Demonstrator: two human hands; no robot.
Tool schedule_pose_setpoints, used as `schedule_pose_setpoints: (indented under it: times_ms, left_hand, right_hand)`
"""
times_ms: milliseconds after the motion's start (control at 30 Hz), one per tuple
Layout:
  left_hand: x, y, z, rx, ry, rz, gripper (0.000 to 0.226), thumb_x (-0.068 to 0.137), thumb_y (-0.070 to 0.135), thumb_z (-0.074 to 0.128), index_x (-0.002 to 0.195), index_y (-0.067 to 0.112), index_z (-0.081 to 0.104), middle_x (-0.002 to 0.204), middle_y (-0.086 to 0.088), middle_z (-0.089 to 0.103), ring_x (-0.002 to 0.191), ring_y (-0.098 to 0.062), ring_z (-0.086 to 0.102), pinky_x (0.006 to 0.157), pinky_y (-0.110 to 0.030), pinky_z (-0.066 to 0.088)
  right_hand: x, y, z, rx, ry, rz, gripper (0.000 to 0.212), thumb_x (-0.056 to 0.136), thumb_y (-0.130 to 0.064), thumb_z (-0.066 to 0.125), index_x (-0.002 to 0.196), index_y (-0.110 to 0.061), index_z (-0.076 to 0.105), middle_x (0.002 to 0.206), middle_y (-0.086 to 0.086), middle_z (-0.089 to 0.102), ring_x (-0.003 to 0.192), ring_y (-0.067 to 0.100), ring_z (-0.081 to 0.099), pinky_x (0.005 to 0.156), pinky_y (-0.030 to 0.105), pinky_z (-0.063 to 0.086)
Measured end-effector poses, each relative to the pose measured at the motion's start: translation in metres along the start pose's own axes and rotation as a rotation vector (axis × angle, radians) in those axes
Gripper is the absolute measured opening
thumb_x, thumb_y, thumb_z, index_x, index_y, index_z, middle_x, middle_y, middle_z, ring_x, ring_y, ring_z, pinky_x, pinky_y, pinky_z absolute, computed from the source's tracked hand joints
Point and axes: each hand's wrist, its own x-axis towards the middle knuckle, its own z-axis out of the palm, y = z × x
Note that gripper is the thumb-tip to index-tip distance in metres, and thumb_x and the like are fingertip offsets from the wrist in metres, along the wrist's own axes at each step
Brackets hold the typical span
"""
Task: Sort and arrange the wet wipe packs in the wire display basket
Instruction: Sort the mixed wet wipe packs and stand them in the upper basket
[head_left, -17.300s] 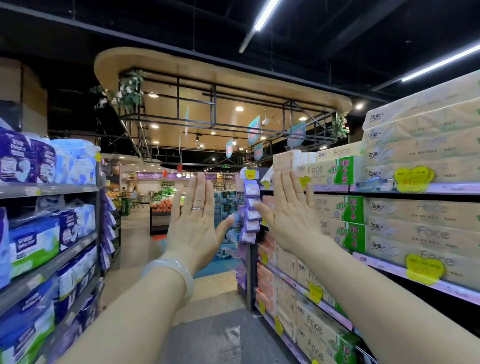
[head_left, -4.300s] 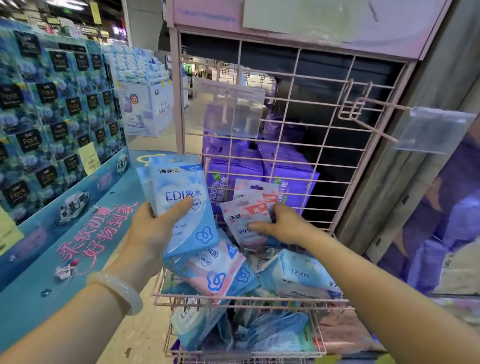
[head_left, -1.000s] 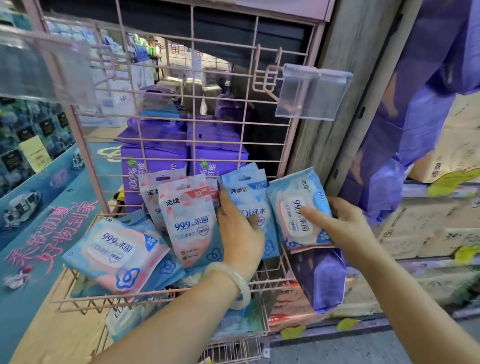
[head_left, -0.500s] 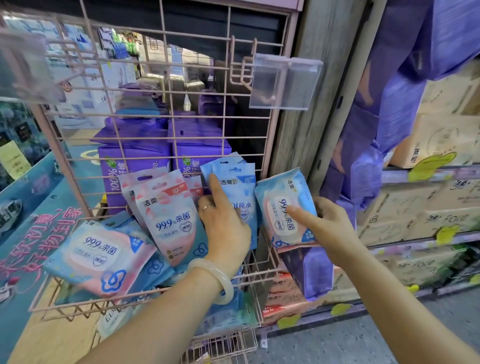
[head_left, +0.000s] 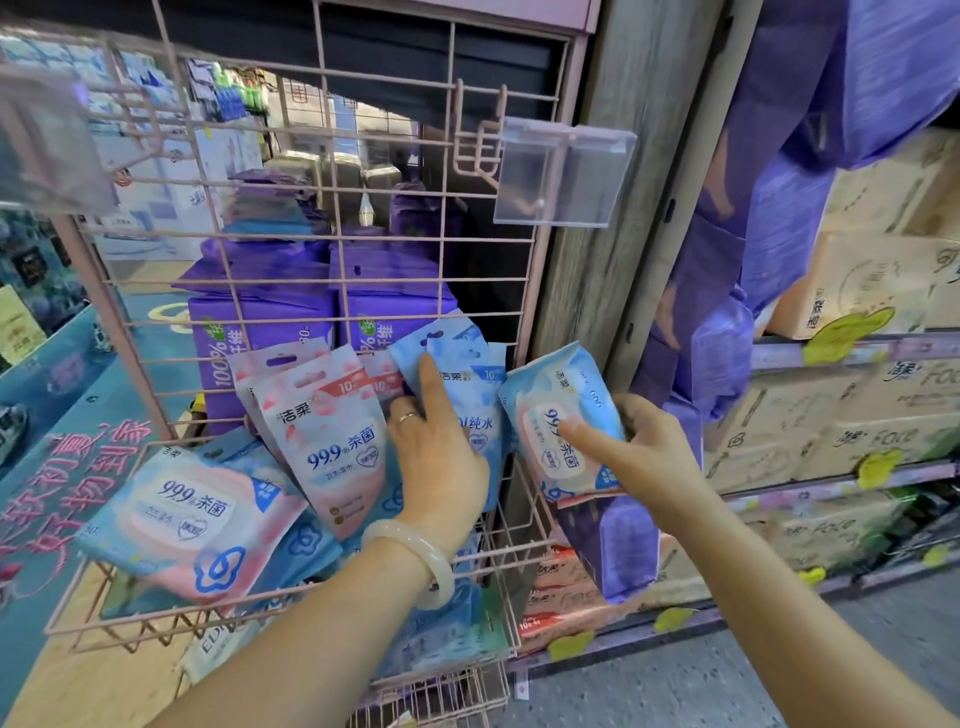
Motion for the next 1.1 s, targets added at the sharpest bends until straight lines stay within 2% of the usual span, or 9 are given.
schedule_pose_setpoints:
  times_ms: [133, 300, 367, 467, 533, 633, 767, 900, 1100]
  left_hand:
    - [0.0, 0.002, -0.01, 0.001, -0.009, 0.058, 0.083, 0.085, 0.001, 0.052, 0.148, 0.026, 0.004, 0.122, -0.017, 0.031, 0.11, -0.03, 0.031, 0.087, -0.027, 0.02]
    - [0.0, -0.003, -0.012, 0.078, -0.134, 0.076, 0.08, 0.084, -0.001, 0.051, 0.147, 0.03, 0.013, 0.121, -0.015, 0.035, 0.113, -0.03, 0.035, 0.095, -0.033, 0.027]
    - [-0.001, -0.006, -0.006, -0.056, -0.074, 0.06, 0.076, 0.083, -0.005, 0.05, 0.147, 0.023, 0.018, 0.122, -0.018, 0.04, 0.115, -0.032, 0.038, 0.099, -0.033, 0.026]
    - [0.004, -0.006, 0.0, -0.346, 0.153, -0.008, 0.065, 0.084, -0.01, 0.046, 0.143, 0.009, 0.025, 0.114, -0.016, 0.046, 0.108, -0.027, 0.044, 0.103, -0.039, 0.033]
    - [0.009, -0.004, 0.006, -0.345, 0.202, -0.051, 0.06, 0.086, -0.007, 0.045, 0.141, 0.004, 0.026, 0.125, -0.02, 0.042, 0.119, -0.03, 0.04, 0.106, -0.037, 0.029]
    - [0.011, -0.005, 0.017, -0.202, 0.022, -0.111, 0.073, 0.086, 0.015, 0.058, 0.144, 0.001, 0.016, 0.146, -0.024, 0.025, 0.137, -0.038, 0.024, 0.113, -0.042, 0.023]
    - [0.01, -0.014, 0.019, 0.053, -0.14, -0.071, 0.091, 0.078, 0.022, 0.068, 0.145, 0.005, 0.009, 0.131, -0.023, 0.04, 0.119, -0.039, 0.043, 0.094, -0.04, 0.037]
    - [0.004, -0.016, 0.016, 0.044, -0.072, 0.001, 0.094, 0.078, 0.026, 0.071, 0.147, 0.007, 0.009, 0.127, -0.023, 0.044, 0.115, -0.037, 0.044, 0.087, -0.031, 0.03]
    - [0.01, -0.013, 0.008, -0.143, 0.121, 0.091, 0.076, 0.084, 0.025, 0.063, 0.144, 0.002, 0.022, 0.138, -0.026, 0.041, 0.126, -0.038, 0.038, 0.104, -0.035, 0.025]
  right_hand:
    - [0.004, 0.002, -0.005, 0.084, 0.038, 0.03, 0.048, 0.06, -0.034, 0.081, 0.098, -0.013, 0.062, 0.095, 0.012, 0.072, 0.081, 0.027, 0.072, 0.072, 0.05, 0.059]
    - [0.008, 0.001, -0.002, 0.081, 0.037, 0.037, 0.044, 0.06, -0.034, 0.082, 0.094, -0.014, 0.061, 0.094, 0.011, 0.073, 0.08, 0.025, 0.072, 0.072, 0.049, 0.059]
    - [0.008, 0.0, 0.003, 0.031, 0.024, 0.025, 0.044, 0.059, -0.036, 0.081, 0.092, -0.016, 0.062, 0.09, 0.007, 0.073, 0.079, 0.022, 0.072, 0.072, 0.047, 0.059]
    - [0.008, -0.001, 0.006, 0.005, 0.017, 0.007, 0.046, 0.06, -0.037, 0.081, 0.095, -0.014, 0.062, 0.09, 0.005, 0.073, 0.079, 0.021, 0.072, 0.071, 0.048, 0.059]
    - [0.009, -0.001, 0.005, 0.007, 0.012, 0.012, 0.046, 0.06, -0.037, 0.082, 0.095, -0.014, 0.062, 0.092, 0.005, 0.073, 0.08, 0.021, 0.072, 0.071, 0.048, 0.059]
    - [0.009, 0.001, 0.003, 0.03, 0.012, 0.027, 0.042, 0.06, -0.035, 0.082, 0.092, -0.016, 0.061, 0.091, 0.006, 0.074, 0.079, 0.022, 0.072, 0.069, 0.048, 0.059]
    - [0.009, 0.005, 0.001, 0.054, 0.008, 0.042, 0.04, 0.062, -0.032, 0.082, 0.092, -0.016, 0.061, 0.093, 0.007, 0.073, 0.076, 0.02, 0.073, 0.064, 0.042, 0.06]
    - [0.007, 0.005, 0.001, 0.076, 0.005, 0.033, 0.036, 0.064, -0.03, 0.081, 0.09, -0.019, 0.06, 0.092, 0.007, 0.073, 0.075, 0.019, 0.073, 0.059, 0.034, 0.059]
    - [0.006, -0.008, -0.004, 0.199, 0.023, 0.006, 0.049, 0.057, -0.033, 0.081, 0.097, -0.011, 0.061, 0.097, 0.015, 0.072, 0.083, 0.028, 0.072, 0.071, 0.047, 0.059]
